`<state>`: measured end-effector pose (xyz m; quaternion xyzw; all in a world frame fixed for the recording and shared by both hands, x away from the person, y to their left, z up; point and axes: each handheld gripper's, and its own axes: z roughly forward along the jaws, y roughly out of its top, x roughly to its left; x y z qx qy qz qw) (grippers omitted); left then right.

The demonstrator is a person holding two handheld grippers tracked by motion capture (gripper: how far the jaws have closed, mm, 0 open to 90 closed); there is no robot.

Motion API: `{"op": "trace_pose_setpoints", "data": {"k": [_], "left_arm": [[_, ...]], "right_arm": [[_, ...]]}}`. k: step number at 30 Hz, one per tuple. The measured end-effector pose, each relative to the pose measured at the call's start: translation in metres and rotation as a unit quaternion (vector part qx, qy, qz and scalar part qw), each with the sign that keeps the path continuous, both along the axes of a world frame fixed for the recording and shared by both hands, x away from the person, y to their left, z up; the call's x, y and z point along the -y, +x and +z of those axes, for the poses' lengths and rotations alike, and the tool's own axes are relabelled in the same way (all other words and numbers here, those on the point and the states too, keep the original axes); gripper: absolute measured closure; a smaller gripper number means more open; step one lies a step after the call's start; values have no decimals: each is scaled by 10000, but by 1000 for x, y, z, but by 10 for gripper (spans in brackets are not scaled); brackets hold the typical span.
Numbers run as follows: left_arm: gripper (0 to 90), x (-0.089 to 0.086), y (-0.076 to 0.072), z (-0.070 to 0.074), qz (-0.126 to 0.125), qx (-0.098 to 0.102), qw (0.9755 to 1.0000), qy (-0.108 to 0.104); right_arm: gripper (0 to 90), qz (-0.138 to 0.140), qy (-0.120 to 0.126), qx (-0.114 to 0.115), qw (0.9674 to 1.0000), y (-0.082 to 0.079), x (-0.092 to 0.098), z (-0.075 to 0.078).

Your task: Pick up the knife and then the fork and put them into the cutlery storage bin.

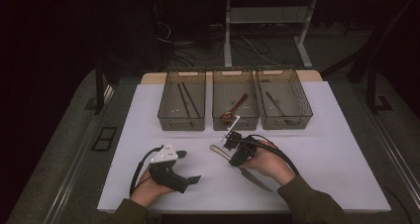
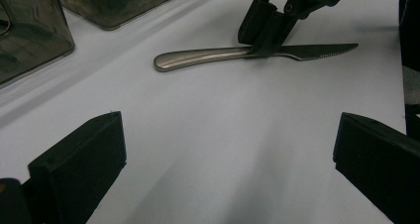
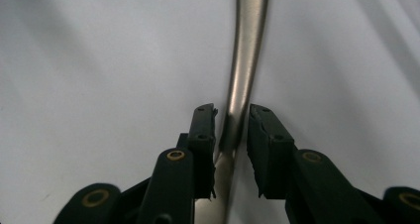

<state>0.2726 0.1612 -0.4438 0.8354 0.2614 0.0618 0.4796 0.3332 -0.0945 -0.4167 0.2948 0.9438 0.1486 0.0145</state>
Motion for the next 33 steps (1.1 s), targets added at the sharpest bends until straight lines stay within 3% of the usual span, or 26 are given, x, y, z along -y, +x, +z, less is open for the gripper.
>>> {"op": "trace_pose_setpoints", "data": {"k": [3,15,22,26,31,33], "left_arm": [[0,0,0,0,-1,1,10000,-1],[0,1,0,-1,-14,-18,10000,0],[0,1,0,-1,-21,-22,10000,14],[0,1,0,-1,-20,-18,10000,11],[0,0,0,-1,-29,-20,10000,15],[0,0,0,-1,-30,-18,10000,17]], "right_arm": [[722,20,-242,-15,9997,-1,-7,-3],[741,183,-697,-15,9974,2,-17,-3],[786,376,-796,95,9961,0,-20,-2],[787,442,-738,131,9962,-1,-18,-3],[787,389,-292,6,9988,2,-7,-3],[786,355,-268,30,9990,2,-3,-2]]}}
